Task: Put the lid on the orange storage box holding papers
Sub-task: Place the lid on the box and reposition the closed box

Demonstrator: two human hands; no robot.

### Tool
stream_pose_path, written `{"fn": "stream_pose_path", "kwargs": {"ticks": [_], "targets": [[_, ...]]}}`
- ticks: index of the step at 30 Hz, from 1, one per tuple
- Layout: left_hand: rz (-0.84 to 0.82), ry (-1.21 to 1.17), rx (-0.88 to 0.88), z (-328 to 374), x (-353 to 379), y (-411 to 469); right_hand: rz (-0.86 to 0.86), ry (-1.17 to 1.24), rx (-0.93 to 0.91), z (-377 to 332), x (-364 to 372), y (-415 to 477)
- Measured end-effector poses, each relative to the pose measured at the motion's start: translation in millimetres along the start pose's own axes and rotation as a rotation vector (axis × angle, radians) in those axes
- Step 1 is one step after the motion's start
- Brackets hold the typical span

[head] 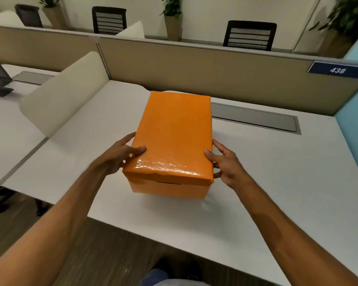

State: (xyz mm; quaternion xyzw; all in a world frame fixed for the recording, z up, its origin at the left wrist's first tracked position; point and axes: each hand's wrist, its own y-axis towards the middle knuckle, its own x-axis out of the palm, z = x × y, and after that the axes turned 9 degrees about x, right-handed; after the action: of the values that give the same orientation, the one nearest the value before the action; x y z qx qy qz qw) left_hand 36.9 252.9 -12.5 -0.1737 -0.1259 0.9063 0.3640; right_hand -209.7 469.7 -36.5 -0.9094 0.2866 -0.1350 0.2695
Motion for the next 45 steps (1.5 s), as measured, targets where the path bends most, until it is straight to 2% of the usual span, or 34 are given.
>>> {"fn": "stream_pose_path", "kwargs": {"ticks": [13,29,37,45], "targets": [[0.037,0.039,0.004,13,-111,51,-0.025,0.018,0.013,-48,103,78],[-0.045,0.145,-0.002,13,-316,199,0.127,0.086,0.008,-91,300,195],[-0.002,0.071,-0.041,1,-374,256,0.135,0.119,0.019,-104,365,246],[0.019,0.054,-0.047,6,-405,296,0.156,0.057,0.027,-128,396,286]]}}
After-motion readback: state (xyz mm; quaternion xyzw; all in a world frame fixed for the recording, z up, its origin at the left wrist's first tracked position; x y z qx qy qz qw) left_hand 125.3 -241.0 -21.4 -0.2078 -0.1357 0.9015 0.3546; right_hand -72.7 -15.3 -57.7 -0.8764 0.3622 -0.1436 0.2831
